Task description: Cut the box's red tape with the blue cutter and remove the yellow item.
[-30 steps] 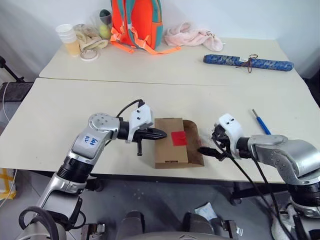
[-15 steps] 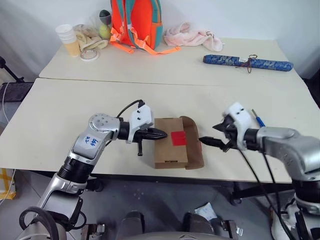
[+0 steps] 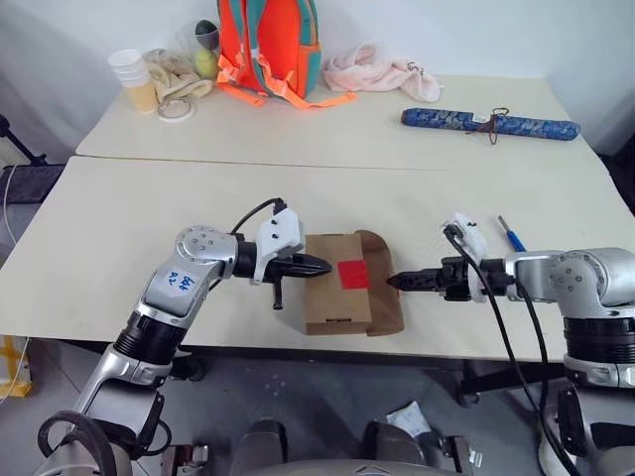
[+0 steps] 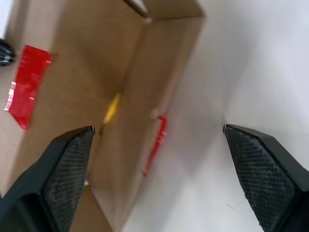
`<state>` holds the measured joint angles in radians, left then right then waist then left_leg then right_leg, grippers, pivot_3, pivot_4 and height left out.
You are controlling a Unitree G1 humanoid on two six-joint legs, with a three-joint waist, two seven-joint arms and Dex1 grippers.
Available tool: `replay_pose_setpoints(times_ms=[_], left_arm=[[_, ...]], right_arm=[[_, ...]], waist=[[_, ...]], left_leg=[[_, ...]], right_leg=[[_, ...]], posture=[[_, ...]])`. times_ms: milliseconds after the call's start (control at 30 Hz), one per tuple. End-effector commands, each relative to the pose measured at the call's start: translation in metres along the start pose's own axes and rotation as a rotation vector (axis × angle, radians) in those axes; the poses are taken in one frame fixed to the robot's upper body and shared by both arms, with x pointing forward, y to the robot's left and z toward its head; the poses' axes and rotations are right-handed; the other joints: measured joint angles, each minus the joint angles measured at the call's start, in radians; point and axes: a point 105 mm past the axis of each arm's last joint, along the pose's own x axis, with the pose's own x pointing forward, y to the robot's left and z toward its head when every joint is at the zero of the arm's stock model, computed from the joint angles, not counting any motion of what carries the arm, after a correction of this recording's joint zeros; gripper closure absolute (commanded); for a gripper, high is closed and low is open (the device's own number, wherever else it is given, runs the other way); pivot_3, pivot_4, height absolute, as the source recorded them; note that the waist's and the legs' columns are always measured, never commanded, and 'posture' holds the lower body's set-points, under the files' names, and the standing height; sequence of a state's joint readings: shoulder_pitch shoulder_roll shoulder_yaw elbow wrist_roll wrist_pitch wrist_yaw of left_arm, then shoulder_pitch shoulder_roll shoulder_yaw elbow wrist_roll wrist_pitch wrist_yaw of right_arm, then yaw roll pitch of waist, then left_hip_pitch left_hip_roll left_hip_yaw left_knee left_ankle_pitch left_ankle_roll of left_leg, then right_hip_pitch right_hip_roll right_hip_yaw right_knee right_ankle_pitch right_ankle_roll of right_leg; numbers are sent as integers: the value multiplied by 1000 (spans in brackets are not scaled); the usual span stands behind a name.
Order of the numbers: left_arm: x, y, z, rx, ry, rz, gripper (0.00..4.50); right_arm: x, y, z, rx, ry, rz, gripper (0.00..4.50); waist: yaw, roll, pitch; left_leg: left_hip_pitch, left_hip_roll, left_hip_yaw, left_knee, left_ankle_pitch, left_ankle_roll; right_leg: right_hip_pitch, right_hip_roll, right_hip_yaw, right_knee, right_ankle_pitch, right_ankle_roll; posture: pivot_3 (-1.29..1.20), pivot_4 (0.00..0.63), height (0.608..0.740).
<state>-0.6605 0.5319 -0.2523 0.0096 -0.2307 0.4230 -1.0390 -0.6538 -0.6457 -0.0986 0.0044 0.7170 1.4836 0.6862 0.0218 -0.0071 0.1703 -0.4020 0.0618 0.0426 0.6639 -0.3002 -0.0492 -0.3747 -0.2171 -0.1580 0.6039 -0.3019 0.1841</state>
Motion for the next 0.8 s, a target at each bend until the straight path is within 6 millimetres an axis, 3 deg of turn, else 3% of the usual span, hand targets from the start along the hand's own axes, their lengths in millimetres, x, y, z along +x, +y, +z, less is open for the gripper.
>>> replay_pose_setpoints(times_ms=[33, 133, 367, 733, 800], left_arm=[[1, -5, -25, -61, 86, 5, 4500], [0, -5, -25, -63, 87, 12, 4500], [-3, -5, -26, -66, 90, 23, 4500], [0, -5, -25, -67, 75, 33, 4500], [1, -6, -25, -69, 71, 33, 4500]], right_arm=[[12, 8, -4, 11, 30, 60, 205], [18, 14, -2, 9, 31, 92, 979], [26, 8, 0, 7, 41, 50, 3394], [38, 13, 4, 10, 103, 49, 3394], [37, 10, 4, 11, 111, 30, 3766]], waist=[[-1, 0, 0], [-1, 0, 0], [-2, 0, 0], [-10, 1, 0], [-10, 1, 0]], left_leg=[[0, 0, 0, 0, 0, 0], [1, 0, 0, 0, 0, 0], [0, 0, 0, 0, 0, 0], [1, 0, 0, -1, 0, 0], [1, 0, 0, -1, 0, 0]], right_leg=[[0, 0, 0, 0, 0, 0], [0, 0, 0, 0, 0, 0], [0, 0, 0, 0, 0, 0], [0, 0, 0, 1, 0, 0], [0, 0, 0, 1, 0, 0]], posture=[[0, 150, 740], [0, 150, 740], [0, 150, 740], [0, 150, 740], [0, 150, 740]])
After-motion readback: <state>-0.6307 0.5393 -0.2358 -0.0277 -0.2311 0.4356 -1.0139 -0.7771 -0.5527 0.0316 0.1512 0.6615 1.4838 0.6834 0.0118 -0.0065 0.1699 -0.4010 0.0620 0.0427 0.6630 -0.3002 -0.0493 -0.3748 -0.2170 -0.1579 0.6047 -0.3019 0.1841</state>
